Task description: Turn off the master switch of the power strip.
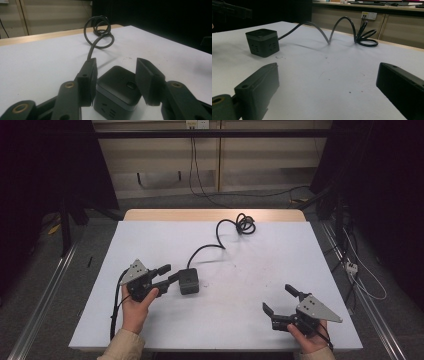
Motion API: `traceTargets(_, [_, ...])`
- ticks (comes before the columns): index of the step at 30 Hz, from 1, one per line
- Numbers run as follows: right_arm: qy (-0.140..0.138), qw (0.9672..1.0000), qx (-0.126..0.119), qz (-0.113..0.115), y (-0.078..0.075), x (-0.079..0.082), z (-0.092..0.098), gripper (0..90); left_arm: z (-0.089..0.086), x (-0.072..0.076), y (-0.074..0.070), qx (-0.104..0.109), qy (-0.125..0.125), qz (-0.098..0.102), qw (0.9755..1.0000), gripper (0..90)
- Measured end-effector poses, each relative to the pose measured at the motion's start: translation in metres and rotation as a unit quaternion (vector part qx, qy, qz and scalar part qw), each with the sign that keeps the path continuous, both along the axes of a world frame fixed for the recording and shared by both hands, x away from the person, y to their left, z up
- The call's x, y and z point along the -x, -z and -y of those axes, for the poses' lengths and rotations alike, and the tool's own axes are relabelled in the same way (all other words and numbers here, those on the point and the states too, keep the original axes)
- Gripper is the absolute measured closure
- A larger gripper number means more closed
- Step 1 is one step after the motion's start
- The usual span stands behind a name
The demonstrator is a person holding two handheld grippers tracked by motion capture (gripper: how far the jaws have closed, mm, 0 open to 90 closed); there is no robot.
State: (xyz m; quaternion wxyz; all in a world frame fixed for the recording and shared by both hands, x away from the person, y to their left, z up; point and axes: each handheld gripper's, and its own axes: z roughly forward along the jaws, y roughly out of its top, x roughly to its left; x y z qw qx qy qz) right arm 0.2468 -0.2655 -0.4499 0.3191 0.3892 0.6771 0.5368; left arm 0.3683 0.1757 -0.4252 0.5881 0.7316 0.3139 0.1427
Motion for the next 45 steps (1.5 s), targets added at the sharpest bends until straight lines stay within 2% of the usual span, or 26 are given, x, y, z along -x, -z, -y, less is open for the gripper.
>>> traceTargets(19, [-0.001, 1.0000, 0.000, 0.001, 0.000, 0.000, 0.000, 4.2, 0.007, -0.004, -0.001, -0.010, 0.014, -0.008, 0.9998, 65.6])
traceTargets(26, [-0.001, 1.0000, -0.001, 0.001, 0.000, 0.000, 0.000, 4.2, 0.009, -0.005, -0.001, -0.011, 0.017, -0.013, 0.9997, 68.2])
traceTargets(45, [-0.002, 1.0000, -0.001, 0.003, -0.001, 0.000, 0.000, 4.2, 0.014, -0.006, -0.002, -0.020, 0.028, -0.012, 0.9993, 74.7])
